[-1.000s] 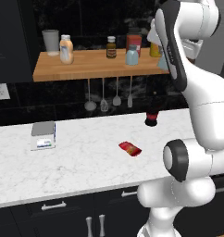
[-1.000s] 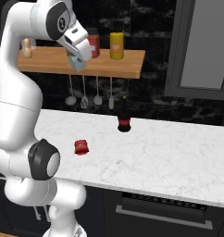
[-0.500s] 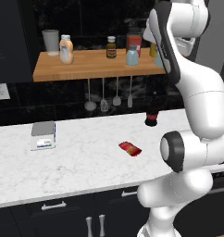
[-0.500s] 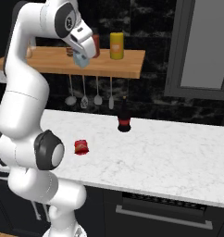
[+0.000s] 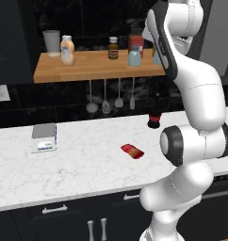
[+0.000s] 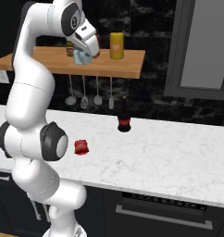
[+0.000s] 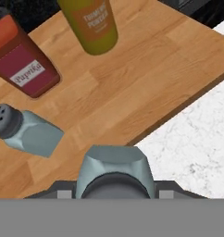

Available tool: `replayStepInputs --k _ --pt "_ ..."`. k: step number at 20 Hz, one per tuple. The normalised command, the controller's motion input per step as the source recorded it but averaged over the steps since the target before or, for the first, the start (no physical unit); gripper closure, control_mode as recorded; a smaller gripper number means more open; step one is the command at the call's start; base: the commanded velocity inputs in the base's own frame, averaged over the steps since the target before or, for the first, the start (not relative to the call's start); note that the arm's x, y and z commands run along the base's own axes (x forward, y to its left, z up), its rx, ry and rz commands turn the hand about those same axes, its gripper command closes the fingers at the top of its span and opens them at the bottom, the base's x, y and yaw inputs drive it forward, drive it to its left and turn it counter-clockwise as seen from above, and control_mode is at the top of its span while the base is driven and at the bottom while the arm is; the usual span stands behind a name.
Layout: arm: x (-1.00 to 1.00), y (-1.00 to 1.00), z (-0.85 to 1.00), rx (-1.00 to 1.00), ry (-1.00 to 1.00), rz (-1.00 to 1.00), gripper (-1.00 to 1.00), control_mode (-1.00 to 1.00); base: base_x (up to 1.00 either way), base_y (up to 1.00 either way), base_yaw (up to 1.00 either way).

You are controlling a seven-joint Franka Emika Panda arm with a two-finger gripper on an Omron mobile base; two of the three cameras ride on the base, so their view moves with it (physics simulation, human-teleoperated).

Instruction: Put the shaker and condiment bottle from the counter next to their counterparts in the cabinet.

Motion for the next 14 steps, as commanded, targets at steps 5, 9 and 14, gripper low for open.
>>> replayStepInputs --k 5,9,14 --pt "0.18 -0.04 -0.11 0.0 0.0 0.0 1.0 -1.0 0.0 0.0 0.0" --pt "0.13 -0.06 -0.23 0.0 0.0 0.0 1.0 -1.0 0.0 0.0 0.0" --pt "0.25 -0.01 -0.11 0.0 0.0 0.0 1.0 -1.0 0.0 0.0 0.0"
